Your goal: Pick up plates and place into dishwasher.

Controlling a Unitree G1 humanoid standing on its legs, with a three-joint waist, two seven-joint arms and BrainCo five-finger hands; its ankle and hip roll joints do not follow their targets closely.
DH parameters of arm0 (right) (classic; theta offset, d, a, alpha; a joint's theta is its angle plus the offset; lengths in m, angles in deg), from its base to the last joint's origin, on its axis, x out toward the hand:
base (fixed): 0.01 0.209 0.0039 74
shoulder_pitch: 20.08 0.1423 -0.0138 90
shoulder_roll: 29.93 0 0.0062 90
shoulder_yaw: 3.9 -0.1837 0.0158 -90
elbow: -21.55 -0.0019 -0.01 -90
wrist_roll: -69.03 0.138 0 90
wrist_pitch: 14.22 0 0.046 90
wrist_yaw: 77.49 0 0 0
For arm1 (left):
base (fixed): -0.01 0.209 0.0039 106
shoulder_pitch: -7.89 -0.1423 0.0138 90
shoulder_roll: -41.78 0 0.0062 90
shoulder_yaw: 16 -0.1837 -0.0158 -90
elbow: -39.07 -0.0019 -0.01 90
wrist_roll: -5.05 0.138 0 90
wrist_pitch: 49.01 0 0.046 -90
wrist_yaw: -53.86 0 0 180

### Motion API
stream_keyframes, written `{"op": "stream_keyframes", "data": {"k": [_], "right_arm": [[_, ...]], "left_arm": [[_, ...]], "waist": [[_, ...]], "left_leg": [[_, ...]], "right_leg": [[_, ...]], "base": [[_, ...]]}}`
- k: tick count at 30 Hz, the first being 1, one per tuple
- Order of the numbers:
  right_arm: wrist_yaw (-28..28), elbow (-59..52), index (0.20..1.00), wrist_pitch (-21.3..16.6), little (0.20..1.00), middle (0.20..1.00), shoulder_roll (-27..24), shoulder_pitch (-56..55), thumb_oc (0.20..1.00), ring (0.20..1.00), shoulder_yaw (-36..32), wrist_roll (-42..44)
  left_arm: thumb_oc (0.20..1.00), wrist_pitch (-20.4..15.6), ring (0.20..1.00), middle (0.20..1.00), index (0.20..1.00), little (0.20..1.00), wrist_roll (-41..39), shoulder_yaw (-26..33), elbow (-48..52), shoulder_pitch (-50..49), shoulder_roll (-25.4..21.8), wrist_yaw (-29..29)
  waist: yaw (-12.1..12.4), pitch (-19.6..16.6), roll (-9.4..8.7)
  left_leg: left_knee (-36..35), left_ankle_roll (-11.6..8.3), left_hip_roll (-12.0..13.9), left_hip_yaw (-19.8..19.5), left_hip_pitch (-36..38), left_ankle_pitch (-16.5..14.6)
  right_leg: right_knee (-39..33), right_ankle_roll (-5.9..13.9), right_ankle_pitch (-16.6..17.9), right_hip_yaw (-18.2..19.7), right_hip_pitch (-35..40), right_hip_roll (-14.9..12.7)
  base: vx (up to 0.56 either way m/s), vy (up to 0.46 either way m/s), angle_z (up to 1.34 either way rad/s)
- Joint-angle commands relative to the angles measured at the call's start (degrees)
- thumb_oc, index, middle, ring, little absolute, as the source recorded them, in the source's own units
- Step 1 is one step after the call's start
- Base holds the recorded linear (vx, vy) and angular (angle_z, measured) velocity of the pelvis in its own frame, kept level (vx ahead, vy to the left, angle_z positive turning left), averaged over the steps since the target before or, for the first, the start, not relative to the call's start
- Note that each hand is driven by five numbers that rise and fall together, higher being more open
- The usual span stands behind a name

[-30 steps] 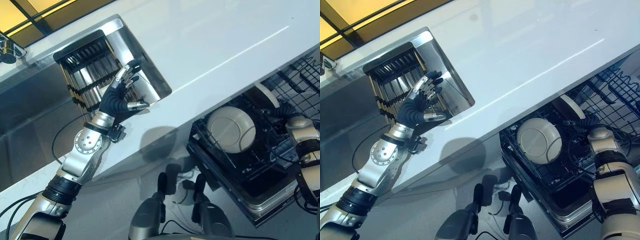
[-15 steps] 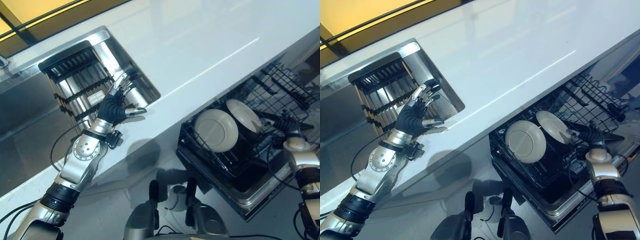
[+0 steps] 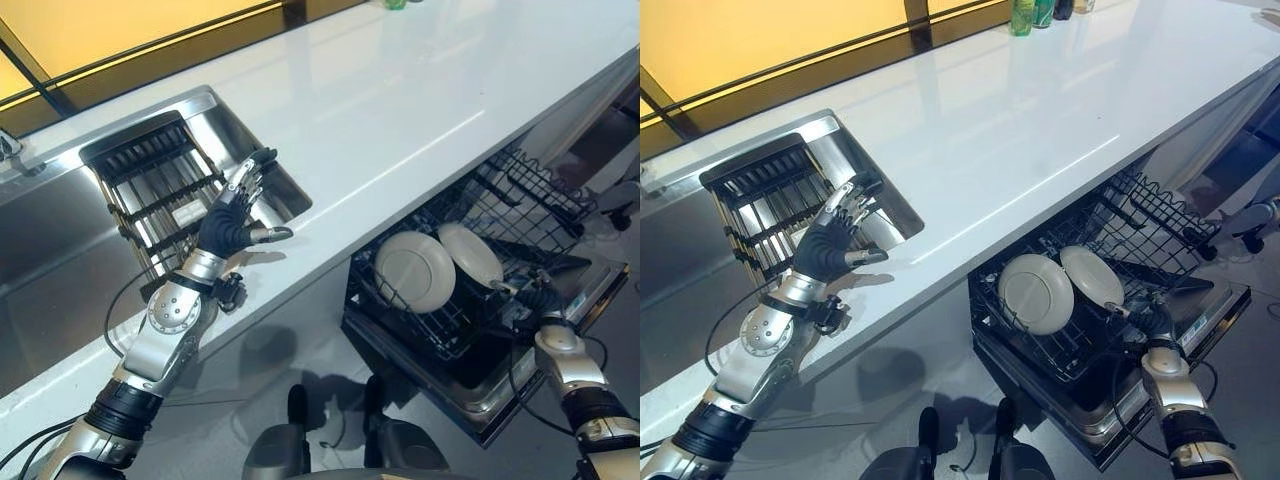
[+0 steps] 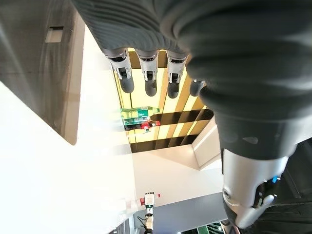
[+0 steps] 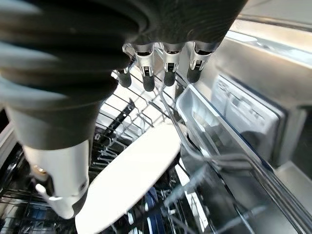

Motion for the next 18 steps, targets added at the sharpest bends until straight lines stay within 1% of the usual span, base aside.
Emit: {"op": "stream_keyframes", "data": {"k": [1,2,3,5,6,8,9,13,18], "right_arm": [[0.21,1.90,1.000,-4.76,1.000,1.000,-2.85,6.63,1.000,1.000,-0.91,8.12],[0.54,2.97,1.000,-4.91,1.000,1.000,-2.58,7.39,1.000,1.000,-1.24,9.13],[0.93,5.34,1.000,-5.05,1.000,1.000,-1.75,9.37,1.000,1.000,-1.84,12.92],[1.33,8.56,1.000,-5.18,1.000,1.000,-1.35,11.58,1.000,1.000,-2.82,14.94],[1.60,10.56,1.000,-4.68,1.000,1.000,-1.54,13.12,1.000,1.000,-3.40,16.23],[1.94,12.88,1.000,-4.12,1.000,1.000,-1.98,14.75,1.000,1.000,-4.10,16.94],[1.91,14.70,1.000,-3.48,1.000,1.000,-2.36,16.07,1.000,1.000,-4.48,17.90],[1.91,19.49,1.000,-2.20,1.000,1.000,-3.67,19.18,1.000,1.000,-5.54,19.79],[3.65,22.23,1.000,-0.67,1.000,1.000,-4.54,21.21,1.000,1.000,-4.95,21.69]], "left_arm": [[1.000,-2.11,1.000,1.000,1.000,1.000,1.81,0.44,1.83,2.67,1.81,0.53],[1.000,-1.93,1.000,1.000,1.000,1.000,1.84,0.27,1.72,2.97,1.94,0.49],[1.000,-1.63,1.000,1.000,1.000,1.000,2.13,-0.33,1.35,3.85,2.26,0.00],[1.000,-1.16,1.000,1.000,1.000,1.000,1.95,-1.01,1.31,4.80,2.20,-0.68],[1.000,-0.92,1.000,1.000,1.000,1.000,1.79,-1.28,1.26,5.33,2.17,-0.94],[1.000,-0.67,1.000,1.000,1.000,1.000,1.37,-1.54,1.09,5.78,2.04,-1.15],[1.000,-0.50,1.000,1.000,1.000,1.000,1.40,-1.84,0.92,6.12,1.89,-1.63],[1.000,-0.53,1.000,1.000,1.000,1.000,1.13,-2.18,0.78,6.50,1.59,-2.79],[1.000,-0.89,1.000,1.000,1.000,1.000,0.26,-2.65,0.48,6.59,1.44,-3.06]], "waist": [[1.29,3.66,1.64],[1.43,4.03,1.68],[1.66,4.86,1.90],[2.06,5.77,2.36],[2.29,6.29,2.78],[2.58,6.69,3.21],[2.83,7.28,3.59],[3.34,8.42,4.55],[3.81,8.74,5.52]], "left_leg": [[18.36,3.75,-2.00,2.20,-7.40,-12.42],[19.81,3.86,-2.12,2.08,-8.01,-12.94],[22.58,4.18,-2.27,1.99,-9.50,-14.11],[26.79,4.67,-2.68,1.63,-12.05,-15.79],[29.18,4.99,-2.89,1.41,-13.64,-16.71],[32.62,5.36,-3.09,0.92,-15.84,-17.99],[35.54,5.61,-3.13,0.51,-17.63,-18.99],[41.83,6.30,-3.97,-0.12,-21.80,-21.14],[45.45,6.75,-5.14,-0.32,-25.73,-21.58]], "right_leg": [[20.14,1.02,-13.37,-2.25,-3.64,-2.47],[21.40,0.83,-13.80,-2.40,-3.99,-2.65],[24.30,0.41,-14.99,-2.49,-5.20,-2.93],[28.75,-0.25,-16.56,-2.83,-7.42,-3.60],[31.80,-0.65,-17.59,-3.09,-9.02,-4.16],[35.69,-1.20,-18.92,-3.33,-11.11,-5.01],[38.71,-1.63,-20.01,-3.36,-12.70,-5.70],[45.75,-2.55,-22.83,-2.76,-17.02,-6.90],[50.29,-2.95,-23.98,-2.32,-21.50,-7.58]], "base": [[-0.04,-0.007,0.05],[-0.05,-0.007,0.02],[-0.06,0.000,0.00],[-0.09,0.021,-0.03],[-0.09,0.037,0.00],[-0.06,0.037,0.00],[-0.05,0.044,0.02],[-0.05,0.050,0.16],[-0.04,0.033,-0.08]]}}
